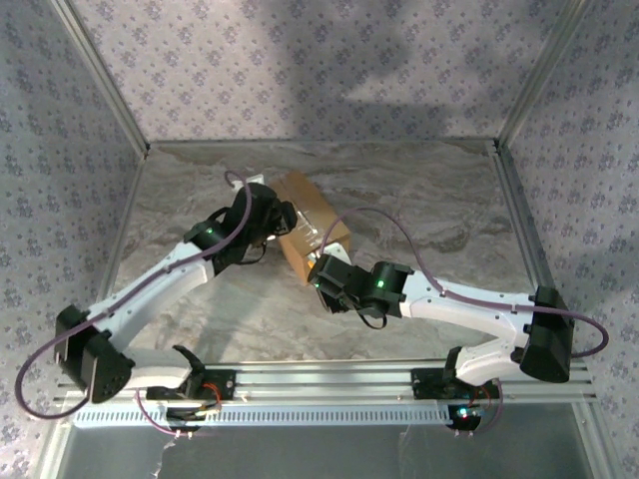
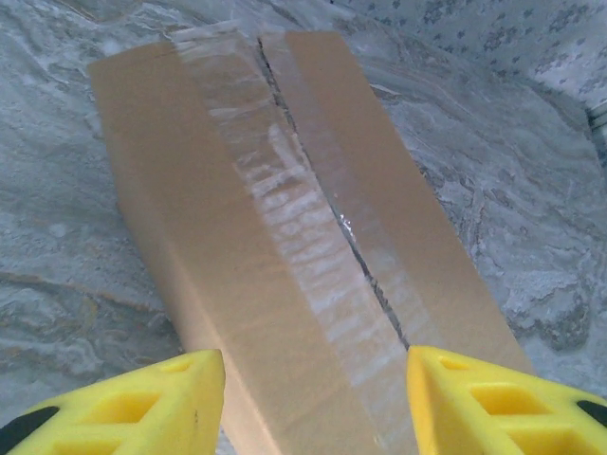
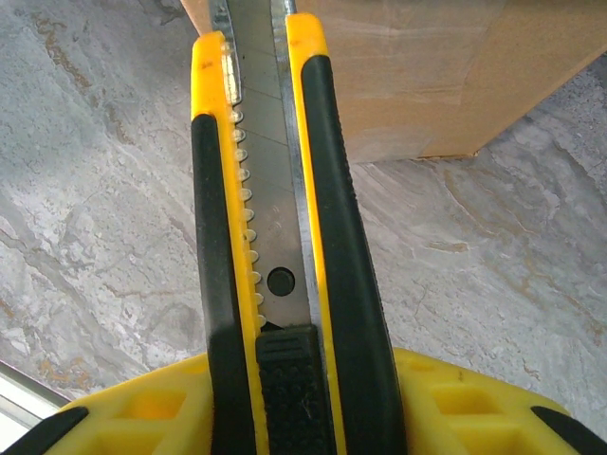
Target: Unpack the express box
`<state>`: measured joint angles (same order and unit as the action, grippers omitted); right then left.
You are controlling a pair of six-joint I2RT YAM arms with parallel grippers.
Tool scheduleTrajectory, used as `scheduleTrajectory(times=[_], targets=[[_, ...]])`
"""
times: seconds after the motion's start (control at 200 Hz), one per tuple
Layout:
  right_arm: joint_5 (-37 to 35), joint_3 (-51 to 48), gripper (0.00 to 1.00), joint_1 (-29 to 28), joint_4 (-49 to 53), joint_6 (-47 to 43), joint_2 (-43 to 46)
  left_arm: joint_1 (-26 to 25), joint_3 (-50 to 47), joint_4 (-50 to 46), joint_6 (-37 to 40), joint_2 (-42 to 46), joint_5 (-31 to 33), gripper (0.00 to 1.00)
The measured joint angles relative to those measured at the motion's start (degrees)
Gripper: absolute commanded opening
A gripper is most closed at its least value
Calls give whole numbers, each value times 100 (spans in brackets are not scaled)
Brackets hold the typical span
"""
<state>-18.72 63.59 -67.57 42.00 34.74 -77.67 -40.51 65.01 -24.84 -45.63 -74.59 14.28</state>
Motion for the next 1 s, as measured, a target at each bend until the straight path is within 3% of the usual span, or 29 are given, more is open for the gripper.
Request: scheduleTrajectory(times=[0.295,0.77,0.999], targets=[[-15,0,0,-140,46,181,94,42,225,181,81,-804,-13,52],[-160,-101,0,-463,470,695,446,144,111,328,85,-841,13,52],[-170,-509,0,-459,651,1071,1054,153,-7,481,127,-769,9,52]])
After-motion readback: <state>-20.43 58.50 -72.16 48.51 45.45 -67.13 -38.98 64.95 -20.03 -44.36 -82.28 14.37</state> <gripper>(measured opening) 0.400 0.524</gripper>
